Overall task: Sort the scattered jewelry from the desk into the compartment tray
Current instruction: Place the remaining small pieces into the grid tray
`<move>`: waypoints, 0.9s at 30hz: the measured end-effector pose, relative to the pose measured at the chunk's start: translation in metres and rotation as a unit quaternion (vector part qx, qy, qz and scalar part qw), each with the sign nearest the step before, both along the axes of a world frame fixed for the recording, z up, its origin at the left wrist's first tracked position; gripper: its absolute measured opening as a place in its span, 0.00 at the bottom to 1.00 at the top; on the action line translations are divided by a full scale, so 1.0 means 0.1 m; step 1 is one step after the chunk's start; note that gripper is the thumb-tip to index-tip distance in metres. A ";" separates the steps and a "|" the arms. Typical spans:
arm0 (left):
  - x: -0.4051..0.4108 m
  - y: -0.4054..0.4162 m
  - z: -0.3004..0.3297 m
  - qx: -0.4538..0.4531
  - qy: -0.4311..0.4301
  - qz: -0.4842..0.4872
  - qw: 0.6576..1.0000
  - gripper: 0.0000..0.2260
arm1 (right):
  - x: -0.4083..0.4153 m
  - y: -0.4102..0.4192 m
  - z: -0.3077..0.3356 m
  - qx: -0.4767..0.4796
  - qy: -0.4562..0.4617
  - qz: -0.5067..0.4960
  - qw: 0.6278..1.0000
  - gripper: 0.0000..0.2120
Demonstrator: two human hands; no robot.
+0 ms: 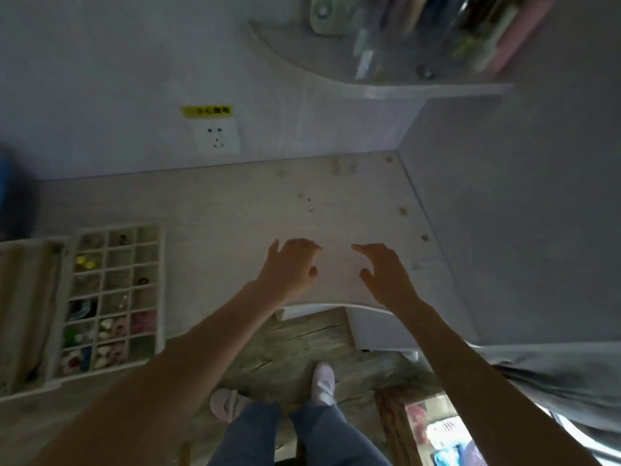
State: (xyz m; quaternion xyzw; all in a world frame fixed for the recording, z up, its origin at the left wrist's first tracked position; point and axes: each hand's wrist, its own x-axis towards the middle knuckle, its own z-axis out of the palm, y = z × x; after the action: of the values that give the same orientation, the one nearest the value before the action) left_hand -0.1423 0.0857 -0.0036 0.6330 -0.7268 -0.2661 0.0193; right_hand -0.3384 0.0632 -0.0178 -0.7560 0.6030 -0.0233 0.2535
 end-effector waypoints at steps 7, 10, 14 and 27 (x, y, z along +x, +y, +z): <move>-1.08 -0.13 -0.30 -0.023 0.028 0.012 0.999 0.13 | -0.68 -0.06 -0.26 0.066 -0.013 -0.024 0.997 0.16; -1.28 -0.13 -0.38 -0.024 0.028 0.060 0.997 0.10 | -0.67 -0.12 -0.33 0.059 -0.041 -0.012 0.997 0.10; -1.40 -0.14 -0.44 -0.032 0.038 0.121 0.991 0.08 | -0.65 -0.18 -0.39 0.055 -0.073 -0.013 0.996 0.03; -1.24 -0.14 -0.36 0.033 0.098 0.158 0.982 0.08 | -0.52 -0.27 -0.26 0.062 -0.079 0.051 0.994 0.07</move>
State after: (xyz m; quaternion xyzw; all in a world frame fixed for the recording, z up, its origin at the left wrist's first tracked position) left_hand -0.2667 0.0719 -0.0399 0.7110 -0.6029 -0.3443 0.1112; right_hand -0.3905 0.0360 -0.0436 -0.7640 0.5425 -0.0323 0.3478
